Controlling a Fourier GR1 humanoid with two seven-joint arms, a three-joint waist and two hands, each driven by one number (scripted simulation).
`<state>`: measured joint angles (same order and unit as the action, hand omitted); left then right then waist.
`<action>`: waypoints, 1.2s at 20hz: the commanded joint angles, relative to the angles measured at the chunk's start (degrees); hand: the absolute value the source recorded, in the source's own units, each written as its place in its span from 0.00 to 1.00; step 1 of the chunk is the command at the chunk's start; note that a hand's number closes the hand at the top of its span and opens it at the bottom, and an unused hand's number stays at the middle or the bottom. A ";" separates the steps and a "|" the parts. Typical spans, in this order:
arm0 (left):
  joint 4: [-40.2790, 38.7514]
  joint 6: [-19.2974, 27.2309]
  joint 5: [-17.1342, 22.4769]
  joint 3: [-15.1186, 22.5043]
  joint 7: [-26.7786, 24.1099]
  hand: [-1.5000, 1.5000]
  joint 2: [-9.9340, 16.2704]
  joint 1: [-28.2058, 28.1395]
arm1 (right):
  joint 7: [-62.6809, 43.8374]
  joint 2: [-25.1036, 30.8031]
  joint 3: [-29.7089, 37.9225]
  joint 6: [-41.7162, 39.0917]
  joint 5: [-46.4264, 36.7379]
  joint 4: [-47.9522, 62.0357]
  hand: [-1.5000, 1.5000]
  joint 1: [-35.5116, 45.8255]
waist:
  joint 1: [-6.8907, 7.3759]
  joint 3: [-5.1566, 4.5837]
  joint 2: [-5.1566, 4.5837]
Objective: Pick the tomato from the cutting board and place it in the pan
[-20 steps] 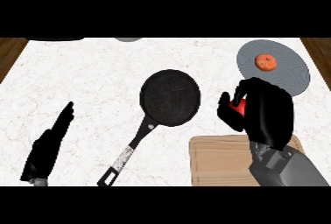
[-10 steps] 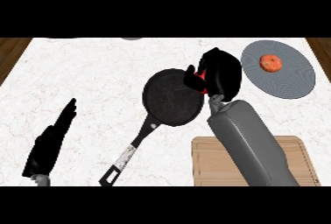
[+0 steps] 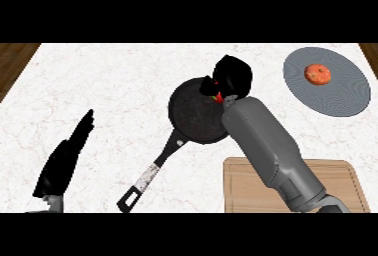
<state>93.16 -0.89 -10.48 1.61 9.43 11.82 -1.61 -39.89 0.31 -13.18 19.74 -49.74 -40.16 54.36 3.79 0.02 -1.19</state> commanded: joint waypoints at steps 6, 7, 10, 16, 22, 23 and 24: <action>-2.79 0.30 -1.03 0.80 -0.35 0.50 -1.08 4.20 | 5.16 -0.31 8.45 2.27 23.41 8.96 0.00 2.10 | 2.08 0.11 -0.87; -0.27 -0.54 -0.55 1.04 0.26 0.50 -0.53 2.69 | 8.64 -0.31 9.29 4.68 25.69 8.80 0.00 1.09 | 2.59 0.17 -0.67; -2.12 0.54 -1.96 2.08 -1.78 0.50 -1.62 2.04 | 14.91 -0.31 8.41 12.11 30.29 8.81 0.00 0.51 | 2.99 0.14 -0.69; -1.27 0.39 -1.73 1.57 -1.41 0.50 -1.24 0.49 | 26.46 -0.31 11.10 24.99 33.54 8.91 0.00 1.29 | 1.70 0.12 -0.31; -1.89 0.01 -0.83 -0.65 -3.13 0.50 0.12 -1.09 | 33.30 -0.31 20.23 35.23 37.69 9.87 0.00 1.50 | -0.17 0.09 -0.08; -1.87 0.32 -0.91 -0.47 -2.52 0.50 -0.44 -0.88 | 34.49 -0.31 19.26 37.25 39.24 8.93 0.00 -0.51 | -0.81 0.07 0.33; -0.55 -0.28 -0.15 -1.64 -1.51 0.50 0.58 -1.16 | 34.46 -0.31 20.52 35.98 39.31 8.06 0.00 -1.25 | -2.00 0.05 0.73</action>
<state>91.56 -0.71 -11.40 1.55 7.45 11.28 -1.88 -8.88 0.01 4.26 51.85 -13.08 -31.18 54.82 3.61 0.10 -1.14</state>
